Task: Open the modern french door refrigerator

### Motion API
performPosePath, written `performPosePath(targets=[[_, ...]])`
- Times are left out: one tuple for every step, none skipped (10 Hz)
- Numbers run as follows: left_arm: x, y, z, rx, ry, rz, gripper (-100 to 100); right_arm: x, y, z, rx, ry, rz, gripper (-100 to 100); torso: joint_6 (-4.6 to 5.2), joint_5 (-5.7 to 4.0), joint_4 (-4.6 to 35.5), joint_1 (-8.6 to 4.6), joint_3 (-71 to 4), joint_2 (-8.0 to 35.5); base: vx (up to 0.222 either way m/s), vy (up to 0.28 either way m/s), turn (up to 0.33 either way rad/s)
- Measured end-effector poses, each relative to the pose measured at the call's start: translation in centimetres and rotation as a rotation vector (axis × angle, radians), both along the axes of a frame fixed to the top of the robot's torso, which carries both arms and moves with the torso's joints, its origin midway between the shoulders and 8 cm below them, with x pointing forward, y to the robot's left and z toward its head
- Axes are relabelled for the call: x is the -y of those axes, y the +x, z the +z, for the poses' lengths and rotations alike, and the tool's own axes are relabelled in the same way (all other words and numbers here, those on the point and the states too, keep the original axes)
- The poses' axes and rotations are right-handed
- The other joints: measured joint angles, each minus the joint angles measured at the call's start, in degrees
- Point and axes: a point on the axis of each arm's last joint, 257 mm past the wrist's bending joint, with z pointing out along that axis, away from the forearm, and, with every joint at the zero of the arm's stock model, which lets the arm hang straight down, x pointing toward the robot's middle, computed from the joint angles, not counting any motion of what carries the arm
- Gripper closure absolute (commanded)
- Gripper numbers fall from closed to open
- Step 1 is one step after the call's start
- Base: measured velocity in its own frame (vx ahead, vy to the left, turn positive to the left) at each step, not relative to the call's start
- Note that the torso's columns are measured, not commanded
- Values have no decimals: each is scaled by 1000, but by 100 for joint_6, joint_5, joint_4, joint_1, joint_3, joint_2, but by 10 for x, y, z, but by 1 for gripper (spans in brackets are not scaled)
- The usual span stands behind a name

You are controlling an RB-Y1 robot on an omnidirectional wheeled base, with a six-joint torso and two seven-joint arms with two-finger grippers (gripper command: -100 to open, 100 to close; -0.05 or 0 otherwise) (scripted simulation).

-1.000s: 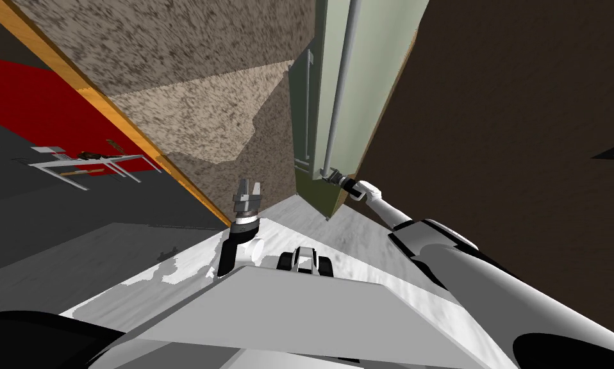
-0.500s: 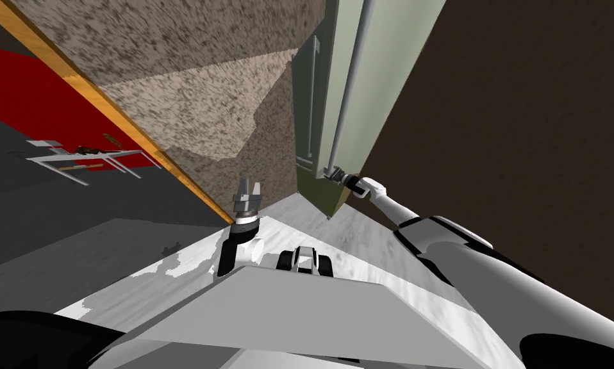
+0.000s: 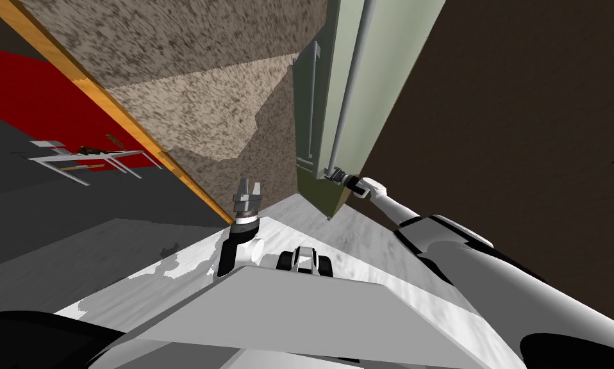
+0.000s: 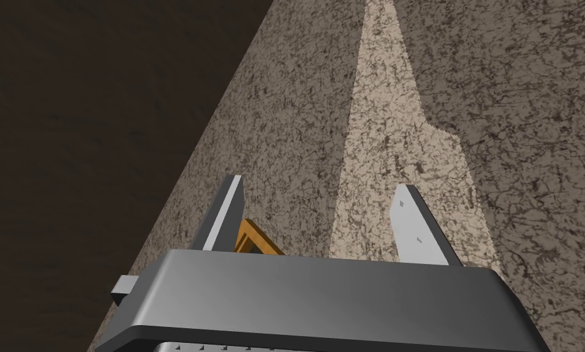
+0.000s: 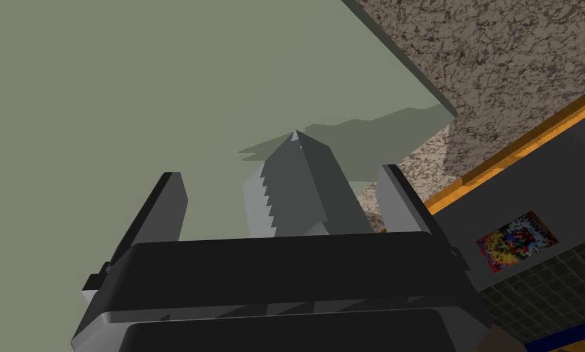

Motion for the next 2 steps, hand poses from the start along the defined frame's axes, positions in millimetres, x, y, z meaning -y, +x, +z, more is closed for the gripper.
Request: performPosePath(targets=[[0, 0, 0, 0, 0, 0, 0, 1, 0, -2, -3, -2, -2, 0, -2, 1, -6, 3, -7, -10, 0, 0, 0], [0, 0, 0, 0, 0, 0, 0, 2, 0, -4, -5, -3, -3, 0, -3, 0, -11, 4, -11, -17, 0, 0, 0]])
